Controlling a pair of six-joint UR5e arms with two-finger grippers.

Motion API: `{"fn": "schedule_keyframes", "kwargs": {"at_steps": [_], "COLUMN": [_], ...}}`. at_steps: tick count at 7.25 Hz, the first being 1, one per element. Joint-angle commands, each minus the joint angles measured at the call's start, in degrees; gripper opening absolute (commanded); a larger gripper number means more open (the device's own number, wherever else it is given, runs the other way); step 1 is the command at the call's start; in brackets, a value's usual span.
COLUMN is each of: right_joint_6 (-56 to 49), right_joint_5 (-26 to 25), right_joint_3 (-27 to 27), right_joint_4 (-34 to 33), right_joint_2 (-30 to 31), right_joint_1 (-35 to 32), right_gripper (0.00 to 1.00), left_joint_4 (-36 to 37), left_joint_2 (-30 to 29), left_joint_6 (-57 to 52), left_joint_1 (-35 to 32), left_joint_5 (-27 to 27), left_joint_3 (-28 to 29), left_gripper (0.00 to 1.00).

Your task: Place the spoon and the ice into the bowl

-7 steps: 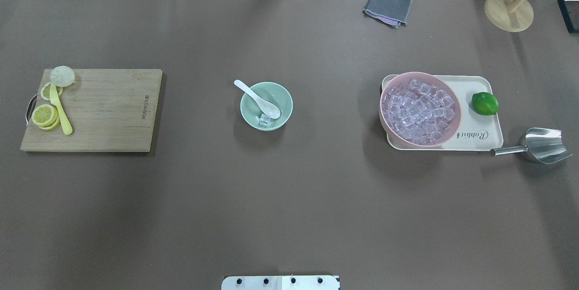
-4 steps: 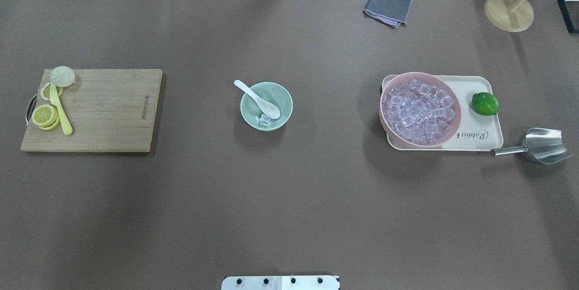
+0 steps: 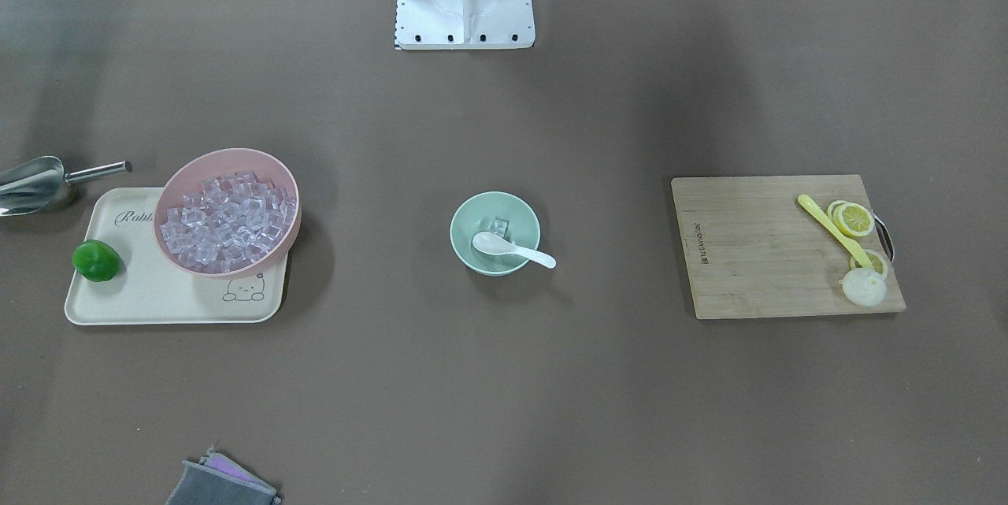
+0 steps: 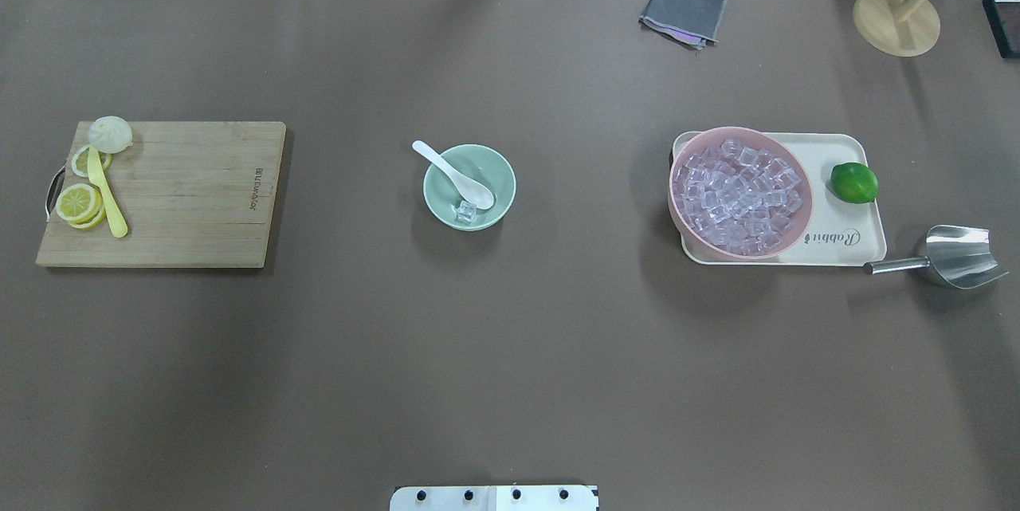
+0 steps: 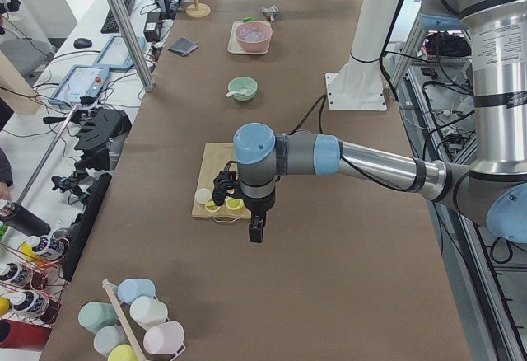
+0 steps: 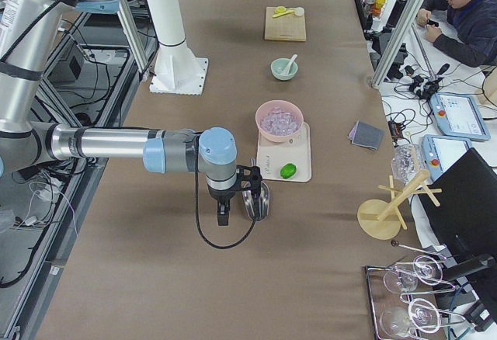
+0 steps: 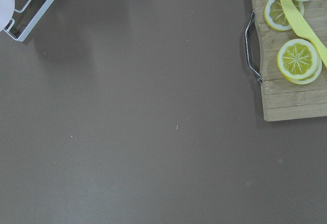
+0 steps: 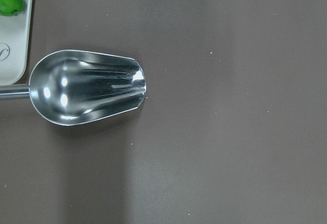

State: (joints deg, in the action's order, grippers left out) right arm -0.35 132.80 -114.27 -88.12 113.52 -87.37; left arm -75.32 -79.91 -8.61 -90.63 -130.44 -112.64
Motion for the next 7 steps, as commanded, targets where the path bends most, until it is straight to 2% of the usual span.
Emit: {"fn": "schedule_keyframes", "kwargs": {"at_steps": [1,7], "right_joint_6": [0.0,0.0], "right_joint_5": [0.1,0.1], "right_joint_3": [0.1,0.3], "right_joint_4": [0.0,0.1], "right_joint_2": [-0.1,-0.1], "right_joint_1": [0.0,0.2], "right_gripper": [1.0,1.0], "left_joint_4": [0.0,0.0], "left_joint_2": [0.0,0.1], "left_joint_6": [0.0,0.0], "left_joint_1": [0.0,0.0], "left_joint_5": [0.1,0.2], "left_joint_3": [0.1,-0.6], "left_gripper": [0.98,0.98]}}
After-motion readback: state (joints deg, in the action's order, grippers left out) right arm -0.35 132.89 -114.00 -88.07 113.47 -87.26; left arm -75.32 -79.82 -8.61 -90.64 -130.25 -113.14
